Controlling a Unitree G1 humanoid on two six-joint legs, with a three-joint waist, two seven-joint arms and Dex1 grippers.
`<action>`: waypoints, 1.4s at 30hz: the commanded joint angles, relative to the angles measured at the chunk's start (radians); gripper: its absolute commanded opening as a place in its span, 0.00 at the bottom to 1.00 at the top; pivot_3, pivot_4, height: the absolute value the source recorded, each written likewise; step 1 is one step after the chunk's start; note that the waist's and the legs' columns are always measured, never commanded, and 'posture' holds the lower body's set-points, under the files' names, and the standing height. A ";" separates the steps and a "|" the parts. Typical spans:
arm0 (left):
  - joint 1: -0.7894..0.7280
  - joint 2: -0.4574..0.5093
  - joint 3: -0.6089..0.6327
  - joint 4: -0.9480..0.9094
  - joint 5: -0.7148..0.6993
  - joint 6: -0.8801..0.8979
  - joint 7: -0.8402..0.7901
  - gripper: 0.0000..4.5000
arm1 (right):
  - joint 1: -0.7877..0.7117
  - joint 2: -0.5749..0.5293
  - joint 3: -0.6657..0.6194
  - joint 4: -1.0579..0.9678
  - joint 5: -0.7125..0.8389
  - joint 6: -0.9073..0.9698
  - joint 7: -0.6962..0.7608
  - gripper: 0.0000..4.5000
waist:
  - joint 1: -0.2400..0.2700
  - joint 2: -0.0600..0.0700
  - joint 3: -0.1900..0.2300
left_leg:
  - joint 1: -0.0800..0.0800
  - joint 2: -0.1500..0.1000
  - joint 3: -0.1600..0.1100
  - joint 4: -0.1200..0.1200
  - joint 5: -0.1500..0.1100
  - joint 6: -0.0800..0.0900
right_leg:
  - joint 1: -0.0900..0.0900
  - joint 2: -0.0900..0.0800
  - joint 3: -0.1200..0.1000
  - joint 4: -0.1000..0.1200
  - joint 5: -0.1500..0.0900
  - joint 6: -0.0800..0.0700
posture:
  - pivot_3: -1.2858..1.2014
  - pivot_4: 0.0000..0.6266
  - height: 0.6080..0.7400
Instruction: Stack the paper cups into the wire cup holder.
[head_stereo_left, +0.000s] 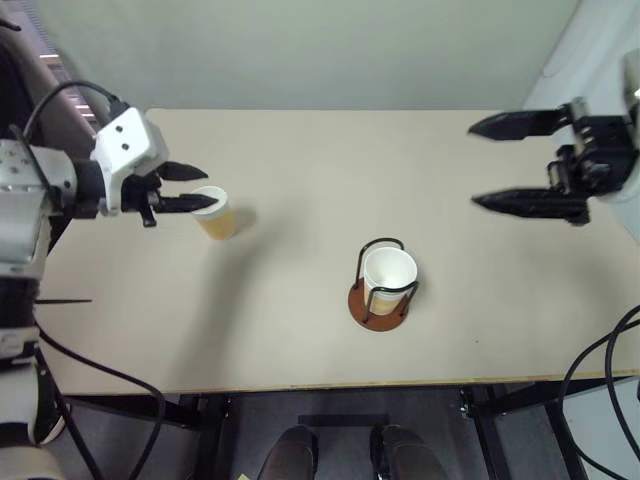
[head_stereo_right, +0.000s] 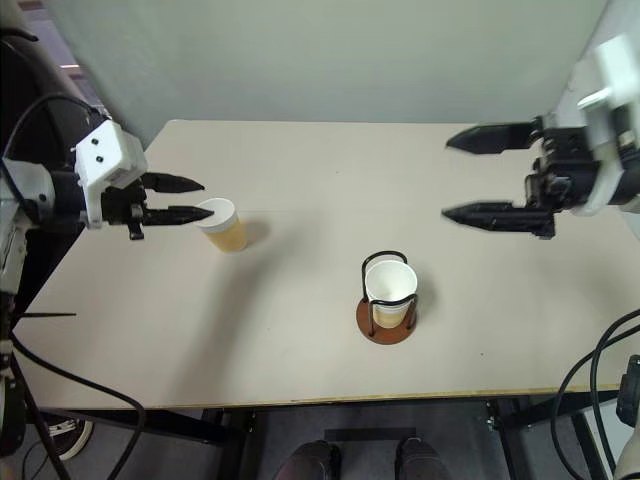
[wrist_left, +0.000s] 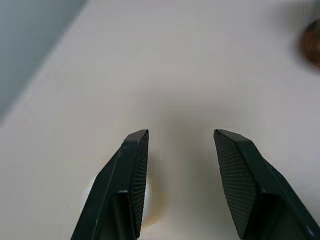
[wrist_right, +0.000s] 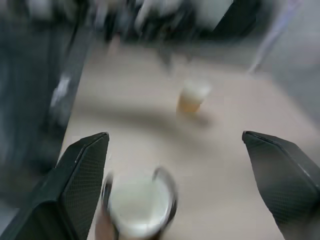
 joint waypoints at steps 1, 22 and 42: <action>-0.062 -0.047 -0.089 0.157 0.156 -0.135 0.036 0.49 | 0.066 0.024 -0.029 -0.079 0.036 0.028 -0.105 1.00 | 0.001 0.001 0.001 | 0.000 0.000 0.000 0.000 0.000 0.000 | 0.000 0.000 0.000 0.000 0.000 0.000 | 0.52 0.24 1.00; -0.311 -0.266 -0.200 0.656 0.415 -0.381 0.144 0.01 | 0.200 -0.021 -0.056 -0.232 0.133 0.046 -0.287 1.00 | 0.006 -0.001 0.002 | -0.015 -0.003 0.002 0.003 0.004 -0.005 | -0.009 -0.002 0.001 -0.011 0.007 0.020 | 0.52 0.24 1.00; -0.501 -0.419 -0.352 0.082 -0.365 -0.277 -0.400 0.01 | 0.465 -0.154 -0.241 -0.349 0.140 -0.002 -0.235 1.00 | 0.024 -0.001 0.002 | -0.019 -0.005 0.003 0.013 0.000 0.003 | -0.007 -0.004 0.001 -0.011 0.009 0.027 | 0.52 0.24 1.00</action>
